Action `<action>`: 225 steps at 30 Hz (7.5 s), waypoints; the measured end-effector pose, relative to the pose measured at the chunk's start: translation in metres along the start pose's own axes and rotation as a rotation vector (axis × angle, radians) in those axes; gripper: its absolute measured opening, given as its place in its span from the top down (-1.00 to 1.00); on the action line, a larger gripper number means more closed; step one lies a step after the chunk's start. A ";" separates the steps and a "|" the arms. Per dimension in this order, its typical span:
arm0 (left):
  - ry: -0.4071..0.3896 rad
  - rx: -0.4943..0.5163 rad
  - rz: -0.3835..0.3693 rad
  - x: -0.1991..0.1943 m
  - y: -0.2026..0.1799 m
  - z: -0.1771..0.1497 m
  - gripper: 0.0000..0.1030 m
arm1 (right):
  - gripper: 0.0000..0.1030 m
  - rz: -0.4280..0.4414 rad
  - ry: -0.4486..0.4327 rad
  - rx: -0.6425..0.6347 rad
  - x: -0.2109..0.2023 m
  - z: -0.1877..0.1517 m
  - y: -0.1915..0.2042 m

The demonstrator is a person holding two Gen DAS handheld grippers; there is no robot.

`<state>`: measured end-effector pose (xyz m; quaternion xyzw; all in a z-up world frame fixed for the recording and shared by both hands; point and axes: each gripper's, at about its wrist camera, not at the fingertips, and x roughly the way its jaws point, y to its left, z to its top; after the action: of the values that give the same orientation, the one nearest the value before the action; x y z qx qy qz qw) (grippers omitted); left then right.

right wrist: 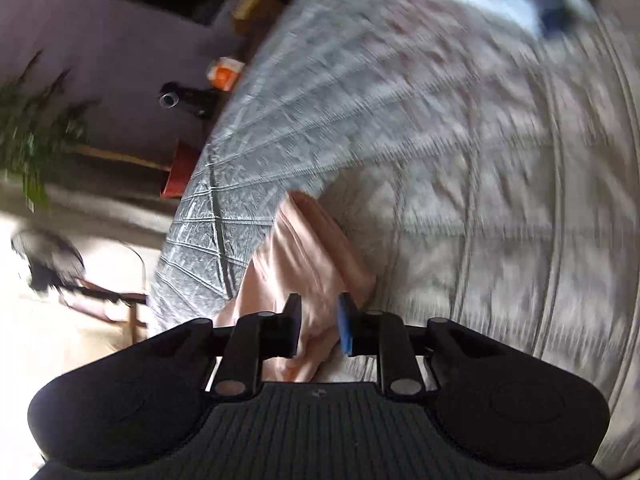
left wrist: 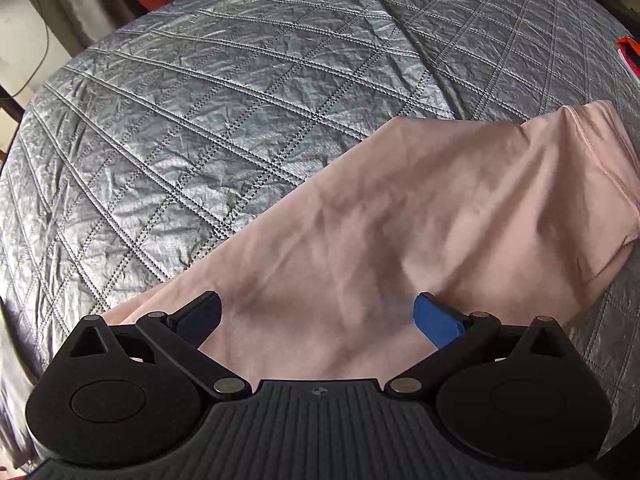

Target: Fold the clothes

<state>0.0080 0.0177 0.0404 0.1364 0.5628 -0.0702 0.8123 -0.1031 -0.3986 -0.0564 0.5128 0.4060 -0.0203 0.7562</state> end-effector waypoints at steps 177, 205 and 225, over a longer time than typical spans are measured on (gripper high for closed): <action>-0.188 -0.207 -0.079 -0.251 -0.092 -0.158 -0.99 | -0.28 -0.088 -0.092 -0.477 -0.008 -0.102 0.074; -0.215 -0.198 -0.065 -0.260 -0.098 -0.158 -0.99 | -0.28 -0.094 -0.095 -0.473 -0.015 -0.100 0.067; -0.189 -0.269 0.021 -0.193 -0.037 -0.087 -0.99 | -0.29 -0.106 -0.023 -0.420 -0.016 -0.091 0.050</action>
<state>-0.1489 0.0010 0.1864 0.0253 0.4867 0.0018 0.8732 -0.1455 -0.3090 -0.0207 0.3217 0.4192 0.0189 0.8487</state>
